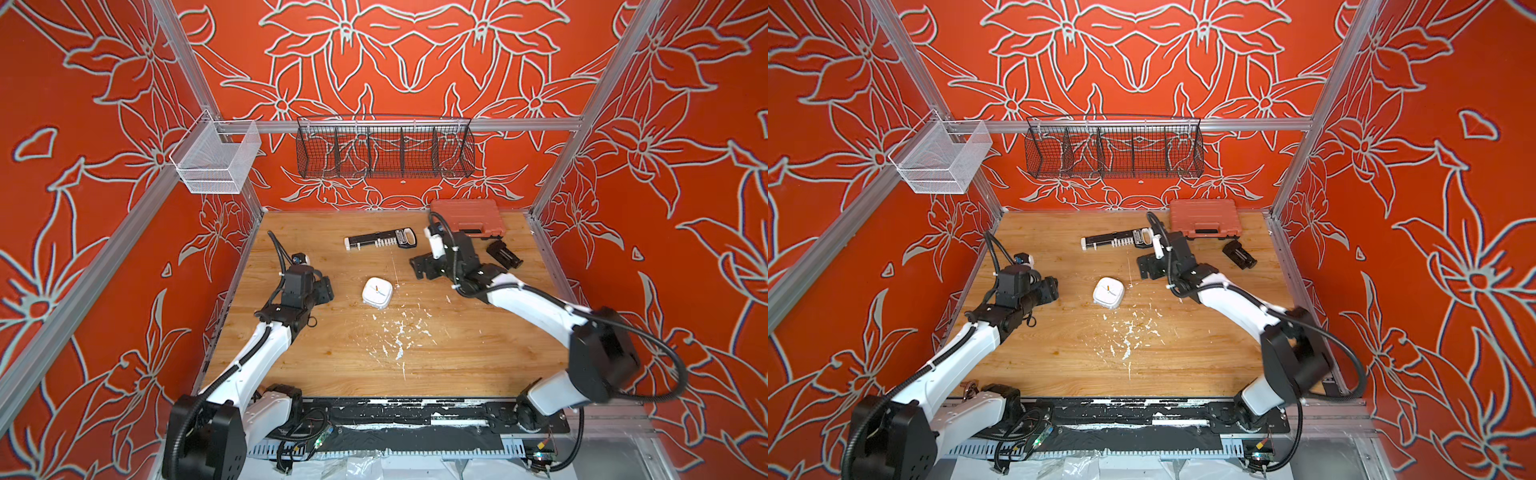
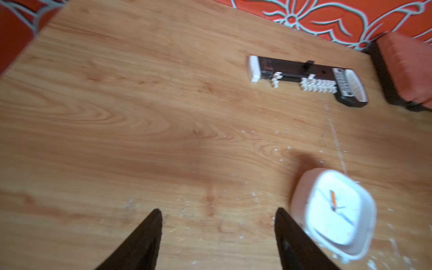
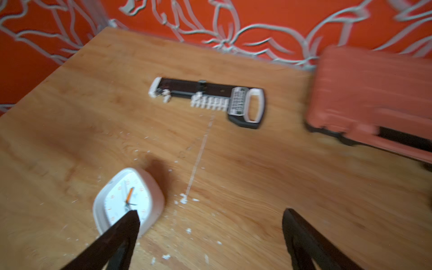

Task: Insert the battery into the alarm
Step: Reset both arms

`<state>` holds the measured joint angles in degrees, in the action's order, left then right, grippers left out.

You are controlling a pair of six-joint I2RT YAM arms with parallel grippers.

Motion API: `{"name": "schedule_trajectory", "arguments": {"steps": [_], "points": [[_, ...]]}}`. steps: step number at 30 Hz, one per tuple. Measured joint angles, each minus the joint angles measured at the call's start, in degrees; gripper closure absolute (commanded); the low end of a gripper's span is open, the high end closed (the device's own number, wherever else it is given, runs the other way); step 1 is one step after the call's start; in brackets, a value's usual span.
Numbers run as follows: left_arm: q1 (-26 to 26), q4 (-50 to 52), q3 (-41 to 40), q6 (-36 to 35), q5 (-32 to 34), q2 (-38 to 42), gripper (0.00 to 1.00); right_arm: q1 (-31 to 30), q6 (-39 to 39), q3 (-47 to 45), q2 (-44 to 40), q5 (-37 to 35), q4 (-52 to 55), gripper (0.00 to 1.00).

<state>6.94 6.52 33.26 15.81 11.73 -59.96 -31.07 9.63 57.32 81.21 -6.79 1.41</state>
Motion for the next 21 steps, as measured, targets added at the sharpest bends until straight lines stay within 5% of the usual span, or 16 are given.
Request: {"name": "schedule_trajectory", "arguments": {"steps": [5, 10, 16, 18, 21], "points": [[-0.72, -7.78, -6.51, -3.32, 9.46, -2.49, 0.25, 5.77, -0.87, -17.64, -15.26, -18.47, -2.58, 0.02], [-1.33, -19.50, -11.82, -6.62, 12.22, -5.77, 0.24, 14.69, -3.82, -37.29, -20.63, -25.90, -14.25, 0.02], [-3.13, -33.64, -16.55, -9.75, 8.87, -9.40, 0.19, 23.41, -6.78, -46.47, -13.27, -19.28, -35.30, 0.02], [-3.21, -36.70, -16.96, -10.88, 7.56, -12.07, 0.02, 25.27, -7.85, -45.90, -7.89, -14.80, -42.49, 0.02], [-3.32, -36.02, -14.36, -11.26, 6.40, -15.76, 0.03, 25.64, -8.92, -45.79, -1.03, -10.58, -50.40, 0.02]]}}
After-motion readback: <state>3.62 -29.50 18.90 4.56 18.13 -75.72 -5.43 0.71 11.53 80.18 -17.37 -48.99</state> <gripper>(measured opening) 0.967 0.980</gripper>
